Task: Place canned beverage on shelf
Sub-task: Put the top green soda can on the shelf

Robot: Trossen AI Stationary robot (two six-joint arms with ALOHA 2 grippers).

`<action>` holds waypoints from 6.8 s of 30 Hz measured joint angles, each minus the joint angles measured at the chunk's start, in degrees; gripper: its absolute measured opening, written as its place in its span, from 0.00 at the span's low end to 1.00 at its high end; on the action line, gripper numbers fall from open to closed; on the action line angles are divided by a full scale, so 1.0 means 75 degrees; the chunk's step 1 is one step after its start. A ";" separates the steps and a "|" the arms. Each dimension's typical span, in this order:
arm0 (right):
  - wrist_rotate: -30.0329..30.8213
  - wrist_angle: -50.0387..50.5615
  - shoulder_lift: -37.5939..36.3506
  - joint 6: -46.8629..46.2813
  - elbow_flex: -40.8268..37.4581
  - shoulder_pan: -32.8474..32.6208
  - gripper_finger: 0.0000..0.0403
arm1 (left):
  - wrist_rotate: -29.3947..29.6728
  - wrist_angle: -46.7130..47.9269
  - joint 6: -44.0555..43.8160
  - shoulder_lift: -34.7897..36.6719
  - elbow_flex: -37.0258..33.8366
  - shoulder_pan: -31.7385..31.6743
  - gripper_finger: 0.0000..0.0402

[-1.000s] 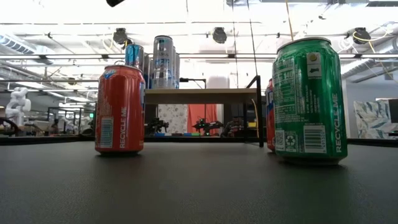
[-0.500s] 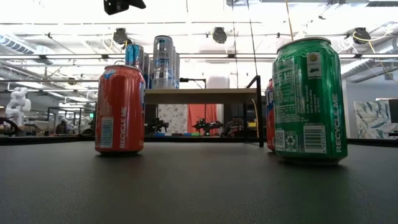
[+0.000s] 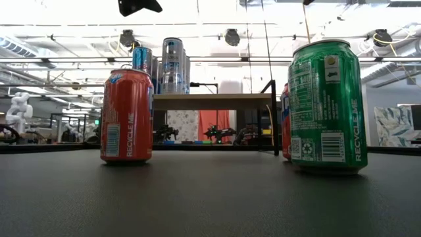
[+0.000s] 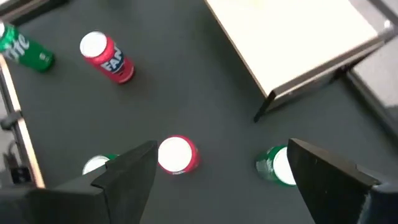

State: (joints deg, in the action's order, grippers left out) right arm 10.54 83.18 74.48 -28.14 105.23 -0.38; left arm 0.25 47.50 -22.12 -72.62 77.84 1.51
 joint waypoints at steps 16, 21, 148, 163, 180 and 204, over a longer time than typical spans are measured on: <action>0.0183 0.0459 -0.0170 -0.1148 -0.0758 -0.0012 0.83 | -0.0294 0.1097 -0.1152 0.0552 -0.0003 0.0120 0.46; -0.0028 -0.0170 -0.0579 -0.1144 -0.1956 -0.0004 0.83 | -0.0290 0.2001 -0.0987 0.1058 -0.0003 0.0111 0.46; -0.2010 -0.3198 0.2678 0.0410 -0.3958 -0.0691 0.97 | 0.1456 0.2712 -0.1350 0.1192 -0.0009 0.0118 0.46; -0.2144 -0.3053 0.2614 0.1066 -0.3958 -0.0691 0.98 | 0.1454 0.2712 -0.1402 0.1192 -0.0009 0.0120 0.46; -0.2207 -0.2017 0.1369 0.0543 -0.3960 -0.0517 0.98 | 0.1454 0.2709 -0.1388 0.1195 -0.0009 0.0120 0.46; -0.1017 -0.0946 0.1054 0.0645 -0.3955 0.3353 0.99 | 0.1296 0.1989 -0.1210 0.1183 -0.0009 0.0118 0.46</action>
State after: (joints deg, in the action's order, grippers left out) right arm 2.92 76.09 82.38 -23.30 75.57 24.77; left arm 9.97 62.41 -31.20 -63.75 77.78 2.39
